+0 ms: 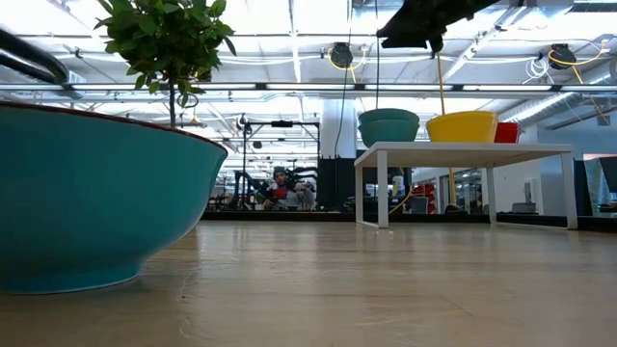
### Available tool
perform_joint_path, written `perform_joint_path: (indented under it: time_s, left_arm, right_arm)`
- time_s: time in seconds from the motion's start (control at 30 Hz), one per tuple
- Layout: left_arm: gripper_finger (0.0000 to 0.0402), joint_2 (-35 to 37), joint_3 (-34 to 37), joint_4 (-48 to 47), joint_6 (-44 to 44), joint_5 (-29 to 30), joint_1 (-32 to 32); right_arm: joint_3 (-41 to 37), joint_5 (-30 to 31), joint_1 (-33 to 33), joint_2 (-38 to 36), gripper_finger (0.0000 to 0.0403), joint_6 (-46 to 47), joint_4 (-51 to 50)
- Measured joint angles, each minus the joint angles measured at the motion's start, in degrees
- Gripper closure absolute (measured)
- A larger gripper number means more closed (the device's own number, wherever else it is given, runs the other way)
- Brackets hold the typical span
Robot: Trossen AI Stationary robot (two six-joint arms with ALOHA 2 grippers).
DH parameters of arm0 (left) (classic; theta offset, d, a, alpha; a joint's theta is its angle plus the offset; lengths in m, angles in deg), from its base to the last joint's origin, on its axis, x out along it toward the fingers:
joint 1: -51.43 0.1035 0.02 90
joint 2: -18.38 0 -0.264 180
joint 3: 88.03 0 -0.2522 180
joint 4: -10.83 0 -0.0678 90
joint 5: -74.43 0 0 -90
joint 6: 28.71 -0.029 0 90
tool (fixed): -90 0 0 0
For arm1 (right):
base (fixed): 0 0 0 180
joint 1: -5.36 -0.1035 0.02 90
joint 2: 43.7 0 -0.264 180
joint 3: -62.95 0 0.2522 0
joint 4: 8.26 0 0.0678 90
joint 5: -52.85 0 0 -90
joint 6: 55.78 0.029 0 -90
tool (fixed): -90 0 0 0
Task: Pick & Place Mini bowls
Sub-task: Stack the yellow bowl on the yellow bowl on the shelf
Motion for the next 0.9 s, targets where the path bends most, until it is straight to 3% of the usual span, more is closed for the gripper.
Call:
perform_joint_path:
  time_s: [0.27, 0.53, 0.73, 0.9]
  left_arm:
    - [0.0395, 0.26, 0.0, -4.76, -9.37, 5.0, 4.57]
    - [0.0393, 0.48, -0.01, -14.21, -27.09, 16.76, 16.83]
    - [0.0383, 0.47, -0.41, -10.53, -46.69, 23.74, 29.44]
    - [0.0394, 0.55, -0.62, 0.48, -57.6, 27.79, 38.38]
  right_arm:
    - [0.0, 0.04, 0.04, 0.0, 0.0234, 0.02, 0.0]
    - [0.0, 0.04, 0.04, 0.0, 0.0234, 3.67, 0.0]
    - [0.0, 0.04, 0.04, 0.0, 0.0234, 6.51, -0.15]
    - [0.0, 0.04, 0.04, 0.0, 0.0234, 8.07, -1.06]
